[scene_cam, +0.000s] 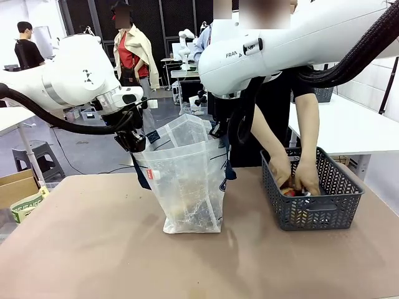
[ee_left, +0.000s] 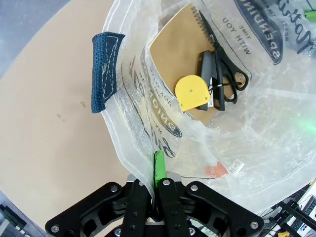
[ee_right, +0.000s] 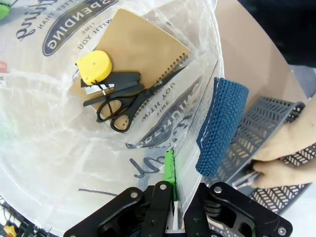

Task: Transfer purchased items from the store into the shopping bag.
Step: Move the Reusable shopping bag to the right side of the table.

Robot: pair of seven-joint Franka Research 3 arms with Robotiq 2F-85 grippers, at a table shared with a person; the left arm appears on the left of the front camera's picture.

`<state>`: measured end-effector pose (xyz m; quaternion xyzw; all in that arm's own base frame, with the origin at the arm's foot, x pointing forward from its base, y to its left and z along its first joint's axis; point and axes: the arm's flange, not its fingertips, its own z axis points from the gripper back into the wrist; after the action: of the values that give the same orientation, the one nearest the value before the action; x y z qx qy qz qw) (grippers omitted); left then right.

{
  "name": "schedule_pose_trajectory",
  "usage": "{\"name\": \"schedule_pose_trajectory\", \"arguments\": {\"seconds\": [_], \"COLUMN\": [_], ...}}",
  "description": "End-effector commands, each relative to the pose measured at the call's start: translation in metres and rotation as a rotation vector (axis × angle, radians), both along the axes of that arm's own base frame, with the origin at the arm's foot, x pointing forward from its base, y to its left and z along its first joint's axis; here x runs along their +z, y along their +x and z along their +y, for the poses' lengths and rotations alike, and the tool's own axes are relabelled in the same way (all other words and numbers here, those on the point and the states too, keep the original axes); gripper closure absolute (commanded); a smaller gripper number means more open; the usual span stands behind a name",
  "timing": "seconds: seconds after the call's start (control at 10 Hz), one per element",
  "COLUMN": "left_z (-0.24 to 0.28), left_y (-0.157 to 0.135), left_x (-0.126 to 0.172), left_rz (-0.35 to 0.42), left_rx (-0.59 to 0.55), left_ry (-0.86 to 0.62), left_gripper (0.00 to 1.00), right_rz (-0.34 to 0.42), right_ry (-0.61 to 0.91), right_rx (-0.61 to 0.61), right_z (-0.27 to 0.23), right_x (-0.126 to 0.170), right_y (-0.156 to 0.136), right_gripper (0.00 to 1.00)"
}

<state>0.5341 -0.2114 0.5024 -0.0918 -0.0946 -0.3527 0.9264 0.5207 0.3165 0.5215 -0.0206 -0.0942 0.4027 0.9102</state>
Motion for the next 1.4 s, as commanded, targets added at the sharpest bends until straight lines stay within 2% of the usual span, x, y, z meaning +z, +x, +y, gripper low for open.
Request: {"name": "schedule_pose_trajectory", "arguments": {"seconds": [0.0, 1.3], "left_z": [0.0017, 0.0017], "left_y": [0.0003, 0.0003], "left_x": [0.0008, 0.0008], "left_rz": [-0.001, -0.001], "left_rx": [0.006, 0.006], "left_ry": [-0.001, -0.001], "left_gripper": [1.00, 1.00], "right_rz": [-0.003, -0.003], "right_ry": [0.001, 0.001], "right_rx": [-0.002, -0.002], "right_z": [-0.0014, -0.0014], "right_x": [0.0007, 0.0007], "right_y": [0.0006, 0.0006], "right_gripper": [1.00, 1.00]}}
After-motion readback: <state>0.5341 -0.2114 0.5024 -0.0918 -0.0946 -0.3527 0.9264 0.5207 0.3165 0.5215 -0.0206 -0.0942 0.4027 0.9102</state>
